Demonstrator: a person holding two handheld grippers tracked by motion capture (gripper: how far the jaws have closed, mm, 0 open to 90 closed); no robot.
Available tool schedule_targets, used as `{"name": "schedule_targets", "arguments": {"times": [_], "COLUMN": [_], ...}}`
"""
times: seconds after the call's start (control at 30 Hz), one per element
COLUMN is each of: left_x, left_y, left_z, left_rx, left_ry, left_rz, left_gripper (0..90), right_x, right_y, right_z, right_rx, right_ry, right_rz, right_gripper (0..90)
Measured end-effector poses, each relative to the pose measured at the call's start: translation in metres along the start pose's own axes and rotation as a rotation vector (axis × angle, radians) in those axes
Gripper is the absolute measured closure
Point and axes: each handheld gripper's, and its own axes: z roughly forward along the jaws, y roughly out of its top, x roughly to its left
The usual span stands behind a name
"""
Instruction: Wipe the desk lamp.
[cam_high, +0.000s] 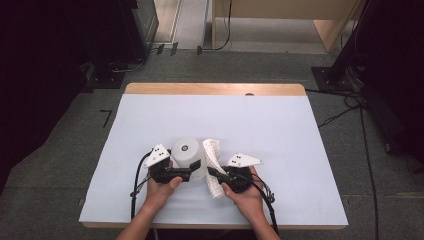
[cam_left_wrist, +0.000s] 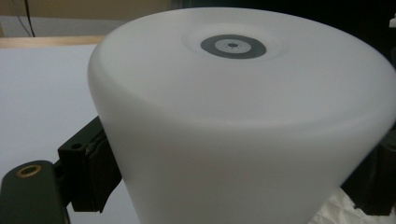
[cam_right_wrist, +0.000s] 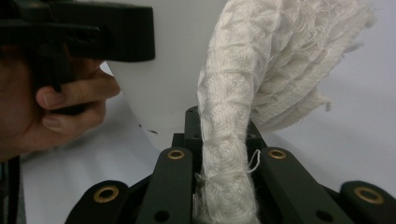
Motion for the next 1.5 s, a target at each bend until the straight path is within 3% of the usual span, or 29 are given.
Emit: {"name": "schedule_targets", "arguments": {"times": [0.17, 0.27, 0.4, 0.53, 0.63, 0.8, 1.0, 1.17, 1.23, 1.4, 1.5], "left_x": [-0.003, -0.005, -0.004, 0.003, 0.006, 0.009, -0.001, -0.01, -0.008, -0.001, 0.001], "left_y": [-0.004, -0.006, -0.004, 0.004, 0.008, 0.007, 0.001, 0.001, 0.003, 0.007, 0.008], "left_z": [0.007, 0.011, 0.009, -0.001, -0.006, -0.005, 0.005, 0.007, 0.006, -0.001, -0.002], "left_rx": [0.04, 0.063, 0.049, 0.0, -0.017, -0.006, 0.063, 0.082, 0.078, 0.048, 0.046], "left_ry": [-0.025, -0.027, -0.048, -0.061, -0.056, -0.064, -0.071, -0.071, -0.071, -0.064, -0.06], "left_rz": [0.018, 0.039, 0.035, -0.003, 0.001, -0.005, 0.072, 0.135, 0.134, 0.103, 0.103], "left_gripper": [8.9, 8.9, 8.9, 8.9, 9.0, 9.0, 9.0, 9.0, 9.0, 9.0, 9.0], "right_x": [-0.002, 0.002, 0.005, 0.002, -0.001, -0.002, 0.003, 0.006, 0.004, -0.004, -0.007], "right_y": [0.004, 0.012, 0.021, 0.015, 0.009, 0.007, 0.019, 0.028, 0.028, 0.013, 0.007], "right_z": [-0.006, -0.014, -0.023, -0.015, -0.006, 0.0, -0.015, -0.029, -0.028, -0.009, -0.001], "right_rx": [-0.045, -0.09, -0.138, -0.091, -0.047, -0.027, -0.104, -0.172, -0.167, -0.065, -0.034], "right_ry": [0.036, 0.048, 0.068, 0.069, 0.064, 0.054, 0.065, 0.056, 0.059, 0.07, 0.07], "right_rz": [0.025, 0.009, -0.004, 0.01, 0.023, 0.022, 0.003, -0.033, -0.029, 0.006, 0.024], "right_gripper": [80.4, 80.4, 80.3, 80.2, 80.2, 80.2, 80.2, 80.2, 80.2, 80.1, 80.2]}}
